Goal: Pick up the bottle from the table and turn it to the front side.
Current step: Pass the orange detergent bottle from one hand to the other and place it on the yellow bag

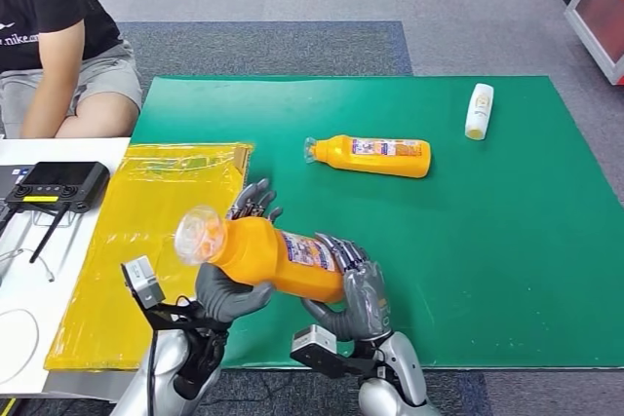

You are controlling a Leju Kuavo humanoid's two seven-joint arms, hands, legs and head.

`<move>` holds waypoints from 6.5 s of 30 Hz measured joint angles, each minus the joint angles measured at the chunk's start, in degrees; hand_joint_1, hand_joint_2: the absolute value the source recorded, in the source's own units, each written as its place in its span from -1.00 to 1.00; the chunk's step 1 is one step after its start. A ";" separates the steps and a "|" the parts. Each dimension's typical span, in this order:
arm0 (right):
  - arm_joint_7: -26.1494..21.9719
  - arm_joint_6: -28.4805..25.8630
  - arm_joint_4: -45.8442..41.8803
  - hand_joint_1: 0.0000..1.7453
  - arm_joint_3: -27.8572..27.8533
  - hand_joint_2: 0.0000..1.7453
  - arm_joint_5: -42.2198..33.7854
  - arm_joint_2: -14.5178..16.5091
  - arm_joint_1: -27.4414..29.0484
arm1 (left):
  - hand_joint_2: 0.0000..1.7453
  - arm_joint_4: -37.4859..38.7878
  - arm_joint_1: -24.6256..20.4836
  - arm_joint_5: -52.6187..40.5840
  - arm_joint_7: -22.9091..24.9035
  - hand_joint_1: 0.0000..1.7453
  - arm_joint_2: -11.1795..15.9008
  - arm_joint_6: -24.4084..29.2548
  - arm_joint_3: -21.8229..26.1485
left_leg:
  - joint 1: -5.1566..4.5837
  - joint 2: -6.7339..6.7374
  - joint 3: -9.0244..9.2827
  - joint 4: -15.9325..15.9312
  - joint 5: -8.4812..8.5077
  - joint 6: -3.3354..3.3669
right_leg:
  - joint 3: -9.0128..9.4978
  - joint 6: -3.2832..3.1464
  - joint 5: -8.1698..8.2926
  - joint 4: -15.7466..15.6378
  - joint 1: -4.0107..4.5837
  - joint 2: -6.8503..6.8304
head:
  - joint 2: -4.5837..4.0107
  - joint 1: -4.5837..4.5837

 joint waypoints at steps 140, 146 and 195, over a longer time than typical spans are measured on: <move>0.70 9.06 12.45 -1.00 -1.23 1.00 -19.38 3.36 -2.20 | 1.00 22.88 -13.54 -41.40 0.48 -0.75 13.36 15.15 7.45 | 0.01 -0.88 1.18 -0.06 0.14 -0.10 | 1.46 -0.36 -0.26 0.20 0.03 -0.92 | 0.00 0.01; 0.96 9.28 13.56 -1.00 -1.23 1.00 -19.72 3.48 -2.49 | 1.00 27.05 -13.89 -42.43 1.03 -1.00 13.06 15.35 6.73 | 0.03 -0.82 1.26 -0.08 0.20 -0.35 | 1.39 -0.48 -0.07 0.20 0.04 -0.73 | 0.00 0.00; 0.78 7.57 14.55 -1.00 -1.07 1.00 -15.87 3.72 -0.60 | -1.00 -25.97 9.79 -9.45 -13.05 -1.00 2.85 20.38 11.61 | 0.10 -0.39 0.14 0.00 0.05 -0.32 | 0.10 -0.26 -0.12 0.22 0.09 -0.29 | 0.00 -0.01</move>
